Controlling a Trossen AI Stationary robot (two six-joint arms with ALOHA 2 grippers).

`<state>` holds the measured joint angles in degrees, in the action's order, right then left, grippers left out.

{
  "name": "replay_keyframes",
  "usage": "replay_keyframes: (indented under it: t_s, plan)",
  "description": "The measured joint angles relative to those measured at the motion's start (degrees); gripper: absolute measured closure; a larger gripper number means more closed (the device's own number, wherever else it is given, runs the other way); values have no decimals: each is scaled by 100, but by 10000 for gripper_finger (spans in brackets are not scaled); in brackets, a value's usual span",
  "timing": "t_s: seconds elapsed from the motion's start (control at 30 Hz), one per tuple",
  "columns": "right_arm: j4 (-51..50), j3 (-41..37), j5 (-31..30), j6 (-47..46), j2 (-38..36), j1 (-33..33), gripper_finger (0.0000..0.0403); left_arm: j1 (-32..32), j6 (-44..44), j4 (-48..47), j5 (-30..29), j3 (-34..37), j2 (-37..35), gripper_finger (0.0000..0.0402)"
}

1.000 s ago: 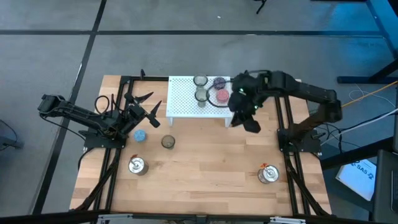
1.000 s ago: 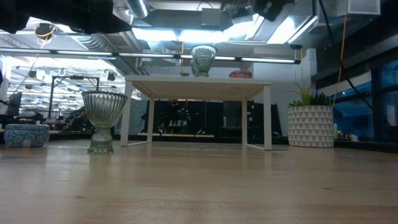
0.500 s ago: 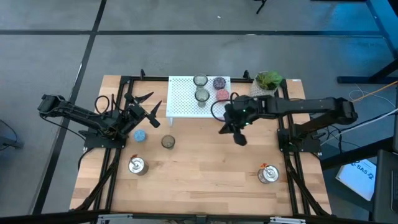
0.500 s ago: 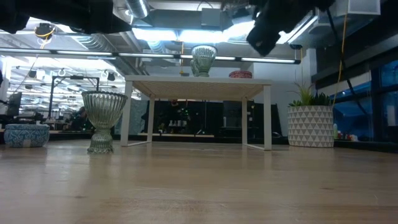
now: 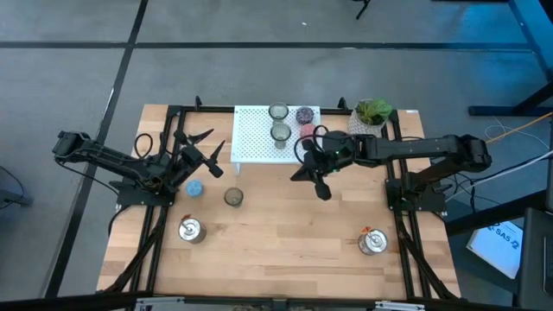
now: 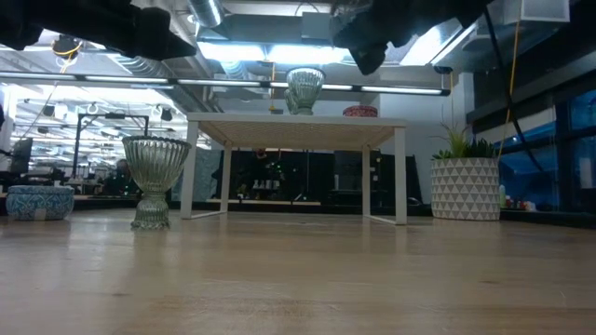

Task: Pick & Place candle stick holders
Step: Put the right green glass candle holder on the shelf aligned with the other glass candle holder

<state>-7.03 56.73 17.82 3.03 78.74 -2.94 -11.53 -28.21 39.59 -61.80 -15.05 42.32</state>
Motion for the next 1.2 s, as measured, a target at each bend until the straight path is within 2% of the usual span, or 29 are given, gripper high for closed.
replay_keyframes:
  t_s: [0.23,0.47,0.77,0.87,0.97,1.03,1.2]
  plan:
    - [393,0,21,0,118,32,390,0,40,-18,-7,0,-2,167]
    - [652,2,-32,125,450,50,390,0,546,-33,-4,0,-2,169]
    - [800,0,-2394,85,1026,815,390,0,791,-40,31,0,-2,169]
    - [888,-1,-2635,84,1187,987,390,0,1378,-42,33,0,-2,168]
    - [1142,0,-2571,43,1273,1051,390,0,1504,-93,45,0,0,167]
    - [1223,0,-2529,39,1344,1058,390,0,1432,-202,246,0,-2,167]
    - [1221,0,-2879,34,1467,1071,390,-2,1197,-273,1396,0,1,170]
